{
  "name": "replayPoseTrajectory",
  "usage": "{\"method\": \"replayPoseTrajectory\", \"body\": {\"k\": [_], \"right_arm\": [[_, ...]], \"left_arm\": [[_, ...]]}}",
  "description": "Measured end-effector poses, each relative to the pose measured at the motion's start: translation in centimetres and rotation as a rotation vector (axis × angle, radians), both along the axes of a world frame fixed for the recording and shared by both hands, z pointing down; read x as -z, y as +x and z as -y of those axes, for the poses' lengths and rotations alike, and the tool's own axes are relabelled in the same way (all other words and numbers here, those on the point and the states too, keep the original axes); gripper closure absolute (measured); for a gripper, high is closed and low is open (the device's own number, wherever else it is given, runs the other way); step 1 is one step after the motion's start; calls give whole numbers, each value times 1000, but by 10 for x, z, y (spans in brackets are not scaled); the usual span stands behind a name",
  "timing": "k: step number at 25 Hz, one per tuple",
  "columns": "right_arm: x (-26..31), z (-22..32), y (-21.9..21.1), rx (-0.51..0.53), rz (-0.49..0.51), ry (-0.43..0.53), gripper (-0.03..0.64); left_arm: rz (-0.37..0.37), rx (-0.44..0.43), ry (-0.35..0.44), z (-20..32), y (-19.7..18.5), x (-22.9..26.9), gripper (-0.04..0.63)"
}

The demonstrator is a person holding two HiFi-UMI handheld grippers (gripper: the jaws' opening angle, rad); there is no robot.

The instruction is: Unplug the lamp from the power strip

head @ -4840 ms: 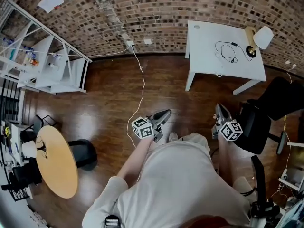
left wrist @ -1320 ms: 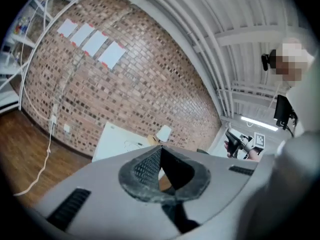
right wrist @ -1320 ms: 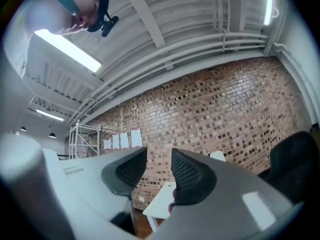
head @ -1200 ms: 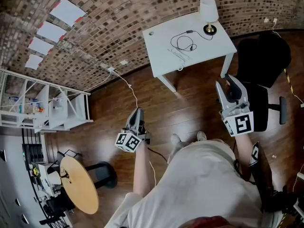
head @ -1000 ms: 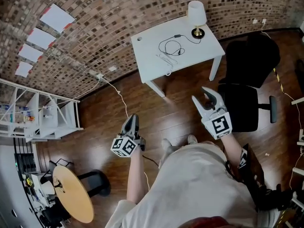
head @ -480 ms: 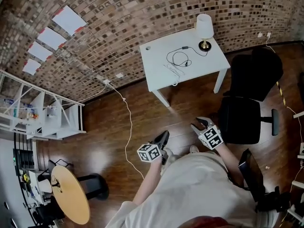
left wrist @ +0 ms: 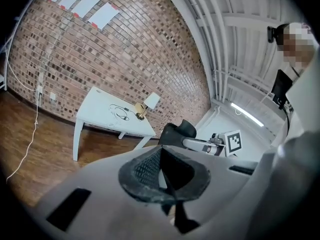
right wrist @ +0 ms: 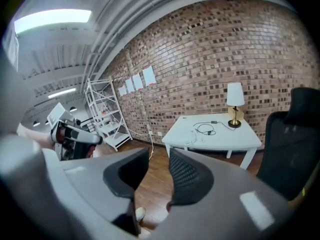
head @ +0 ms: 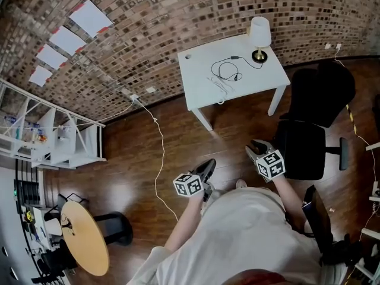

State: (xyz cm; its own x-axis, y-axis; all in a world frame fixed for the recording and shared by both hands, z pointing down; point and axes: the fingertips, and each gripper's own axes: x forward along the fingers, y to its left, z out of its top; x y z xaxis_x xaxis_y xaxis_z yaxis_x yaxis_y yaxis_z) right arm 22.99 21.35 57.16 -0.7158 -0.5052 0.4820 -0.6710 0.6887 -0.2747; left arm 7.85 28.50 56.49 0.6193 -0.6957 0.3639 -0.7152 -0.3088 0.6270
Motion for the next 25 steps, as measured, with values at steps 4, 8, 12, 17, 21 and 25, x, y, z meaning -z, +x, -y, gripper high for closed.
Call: {"method": "replayPoseTrajectory", "body": {"k": [4, 8, 12, 17, 21, 25], "right_arm": [[1, 6, 8, 1, -33, 18, 503], [-2, 14, 17, -32, -40, 10, 506], [-2, 16, 27, -70, -31, 7, 569], [-7, 14, 28, -68, -38, 5, 574], [-15, 14, 28, -56, -64, -11, 580], [-21, 17, 32, -23, -123, -24, 588]], "left_arm": [[-13, 5, -7, 3, 0, -3, 592], [-11, 3, -15, 2, 0, -8, 592], [-35, 9, -41, -2, 2, -13, 592], [-37, 14, -56, -2, 3, -18, 592], [-8, 13, -82, 1, 5, -23, 592], [1, 0, -90, 2, 11, -23, 592]]}}
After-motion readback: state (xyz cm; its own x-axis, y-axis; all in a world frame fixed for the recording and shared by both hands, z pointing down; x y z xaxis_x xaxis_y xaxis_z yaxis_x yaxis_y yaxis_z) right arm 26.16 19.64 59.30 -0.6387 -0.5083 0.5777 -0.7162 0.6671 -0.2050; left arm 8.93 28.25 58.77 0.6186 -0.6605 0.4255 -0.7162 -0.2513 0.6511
